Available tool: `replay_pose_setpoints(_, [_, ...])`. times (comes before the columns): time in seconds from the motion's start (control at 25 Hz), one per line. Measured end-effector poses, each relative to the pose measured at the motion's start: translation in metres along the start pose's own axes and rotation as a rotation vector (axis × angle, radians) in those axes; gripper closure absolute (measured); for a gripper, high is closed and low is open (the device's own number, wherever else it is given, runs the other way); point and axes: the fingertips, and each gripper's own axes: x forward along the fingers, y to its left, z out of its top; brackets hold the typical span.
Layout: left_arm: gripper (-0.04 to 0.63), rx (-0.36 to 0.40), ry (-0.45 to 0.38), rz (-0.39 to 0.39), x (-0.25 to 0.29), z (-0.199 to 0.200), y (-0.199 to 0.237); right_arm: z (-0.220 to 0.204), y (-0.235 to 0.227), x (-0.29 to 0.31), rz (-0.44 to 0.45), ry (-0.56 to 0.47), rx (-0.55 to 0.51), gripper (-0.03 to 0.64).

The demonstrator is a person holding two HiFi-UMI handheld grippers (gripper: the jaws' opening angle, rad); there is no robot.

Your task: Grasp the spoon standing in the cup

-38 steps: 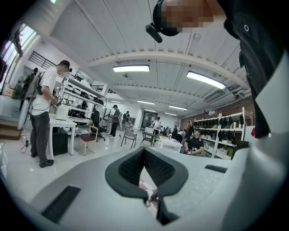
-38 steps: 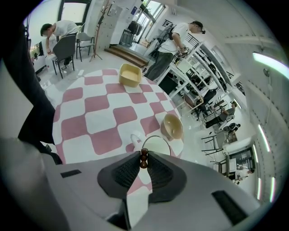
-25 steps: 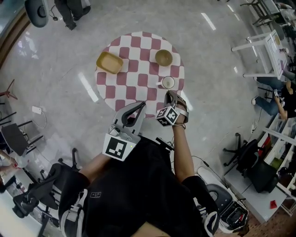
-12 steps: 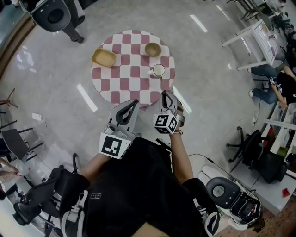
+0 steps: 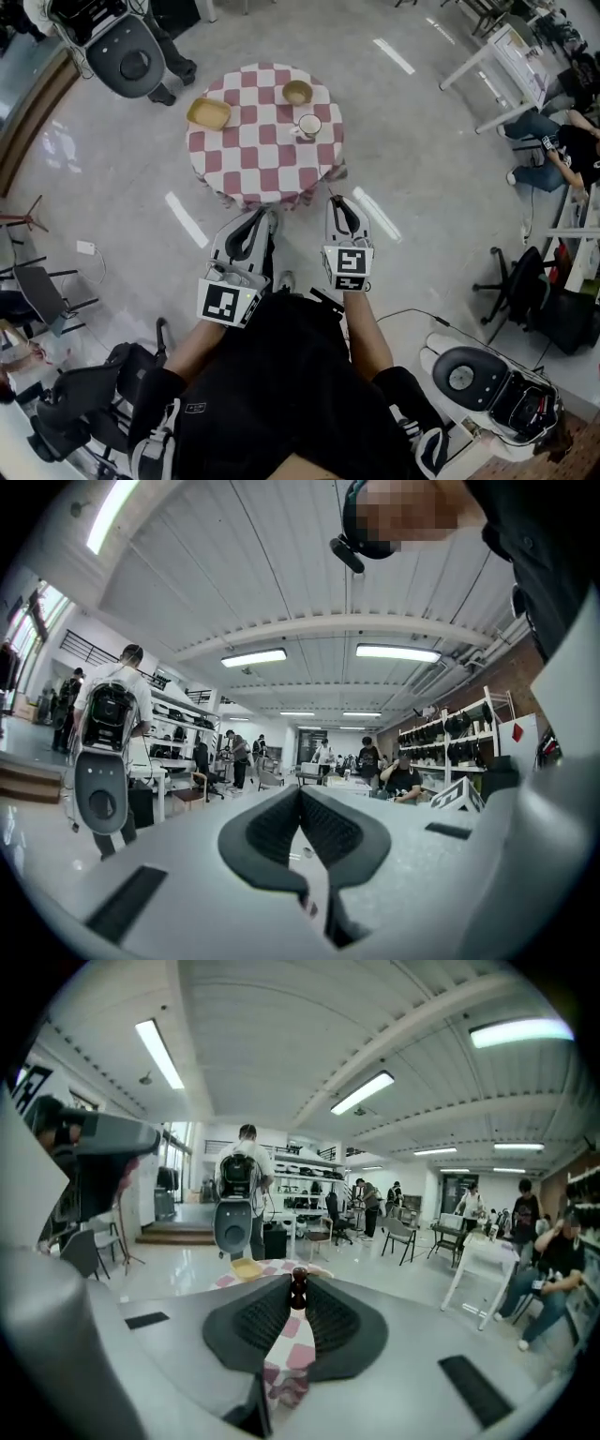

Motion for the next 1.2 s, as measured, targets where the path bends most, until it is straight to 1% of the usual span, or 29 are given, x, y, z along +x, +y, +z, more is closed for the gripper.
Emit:
replay_pose_setpoints(0.12, [0.586,0.028,-0.010,0.024,-0.022,0.003,-0.009,0.007,0.006,-0.025,0.018,-0.041,0.060,0.552])
replay_pose_setpoints(0.24, [0.586,0.025,-0.007,0.035,-0.039,0.003,-0.012,0.014,0.017,-0.047,0.032,-0.061,0.099,0.552])
replay_pose_setpoints(0.4, [0.586,0.032,-0.022,0.031,-0.052,0.006,-0.009,0.025,0.035,-0.067,0.044,-0.096,0.127,0.552])
replay_pose_setpoints(0.56, [0.586,0.026,-0.032,0.009,-0.053,0.006,0.002,0.034,0.049,-0.073,0.036,-0.113,0.137,0.552])
replay_pose_setpoints(0.72, [0.586,0.025,-0.003,-0.013,-0.048,0.001,0.018,0.045,0.061,-0.074,0.013,-0.124,0.164,0.552])
replay_pose_setpoints(0.84, [0.586,0.005,-0.005,-0.041,-0.044,0.000,0.025,0.055,0.069,-0.076,0.000,-0.131,0.179,0.552])
replay_pose_setpoints(1.08, [0.586,-0.007,-0.011,-0.088,-0.040,0.000,0.027,0.065,0.081,-0.080,-0.012,-0.141,0.182,0.552])
replay_pose_setpoints(1.2, [0.586,-0.009,0.000,-0.096,-0.042,-0.002,0.029,0.065,0.084,-0.081,-0.021,-0.144,0.191,0.552])
